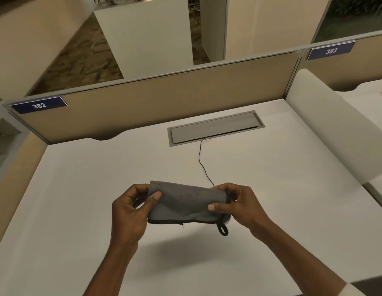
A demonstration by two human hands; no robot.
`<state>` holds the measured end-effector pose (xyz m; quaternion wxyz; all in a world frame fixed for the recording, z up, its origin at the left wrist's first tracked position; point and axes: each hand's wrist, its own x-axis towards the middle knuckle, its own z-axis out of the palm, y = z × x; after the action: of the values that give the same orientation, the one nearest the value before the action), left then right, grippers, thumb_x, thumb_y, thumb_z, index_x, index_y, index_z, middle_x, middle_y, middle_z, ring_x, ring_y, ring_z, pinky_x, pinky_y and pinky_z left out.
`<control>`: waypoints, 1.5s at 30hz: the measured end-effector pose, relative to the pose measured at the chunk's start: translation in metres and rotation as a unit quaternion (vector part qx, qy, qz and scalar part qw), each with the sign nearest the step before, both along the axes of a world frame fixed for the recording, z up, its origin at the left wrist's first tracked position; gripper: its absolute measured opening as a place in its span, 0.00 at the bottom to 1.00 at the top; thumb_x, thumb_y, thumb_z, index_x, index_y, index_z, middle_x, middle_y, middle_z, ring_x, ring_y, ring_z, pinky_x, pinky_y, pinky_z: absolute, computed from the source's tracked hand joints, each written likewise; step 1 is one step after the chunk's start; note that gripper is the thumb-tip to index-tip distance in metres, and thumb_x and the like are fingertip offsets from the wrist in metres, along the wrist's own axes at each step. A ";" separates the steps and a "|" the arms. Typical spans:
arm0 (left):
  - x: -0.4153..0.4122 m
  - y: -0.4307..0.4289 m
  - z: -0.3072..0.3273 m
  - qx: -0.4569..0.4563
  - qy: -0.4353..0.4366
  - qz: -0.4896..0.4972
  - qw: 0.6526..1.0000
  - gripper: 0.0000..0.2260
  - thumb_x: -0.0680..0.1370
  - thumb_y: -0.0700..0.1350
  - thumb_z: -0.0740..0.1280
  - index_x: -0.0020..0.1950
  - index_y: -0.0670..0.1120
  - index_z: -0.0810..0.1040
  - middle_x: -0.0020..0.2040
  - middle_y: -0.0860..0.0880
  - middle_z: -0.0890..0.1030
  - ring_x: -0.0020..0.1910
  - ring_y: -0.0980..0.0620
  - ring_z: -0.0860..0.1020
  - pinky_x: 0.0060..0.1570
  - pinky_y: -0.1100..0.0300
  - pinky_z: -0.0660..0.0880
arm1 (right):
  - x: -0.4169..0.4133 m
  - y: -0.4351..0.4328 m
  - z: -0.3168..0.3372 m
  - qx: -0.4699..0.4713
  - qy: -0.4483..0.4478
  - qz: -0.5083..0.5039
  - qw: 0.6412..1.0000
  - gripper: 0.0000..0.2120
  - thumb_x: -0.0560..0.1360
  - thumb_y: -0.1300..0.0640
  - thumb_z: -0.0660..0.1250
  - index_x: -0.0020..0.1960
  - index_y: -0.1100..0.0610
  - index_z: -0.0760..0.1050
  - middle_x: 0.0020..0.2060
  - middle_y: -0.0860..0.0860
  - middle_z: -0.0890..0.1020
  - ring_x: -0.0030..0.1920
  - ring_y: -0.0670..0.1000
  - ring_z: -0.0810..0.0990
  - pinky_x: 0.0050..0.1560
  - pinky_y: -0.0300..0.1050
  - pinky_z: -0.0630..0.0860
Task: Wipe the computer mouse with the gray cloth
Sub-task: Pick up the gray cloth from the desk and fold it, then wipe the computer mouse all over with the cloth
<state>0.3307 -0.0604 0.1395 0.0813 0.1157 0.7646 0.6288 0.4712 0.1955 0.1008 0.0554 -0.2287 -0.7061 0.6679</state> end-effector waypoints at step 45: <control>0.045 0.150 -0.148 -0.413 0.015 -0.277 0.867 0.63 0.63 0.64 0.83 0.87 0.52 0.48 0.84 0.49 0.61 0.81 0.44 0.63 0.78 0.47 0.67 | -0.017 0.103 -0.102 0.648 0.002 0.125 0.751 0.18 0.74 0.63 0.75 0.63 0.54 0.82 0.65 0.59 0.82 0.55 0.62 0.80 0.47 0.54 0.77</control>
<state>0.3757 0.0893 -0.0089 0.2809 0.2882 0.8922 0.2050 0.4538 0.2982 -0.0011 0.1074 -0.0461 -0.9918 0.0519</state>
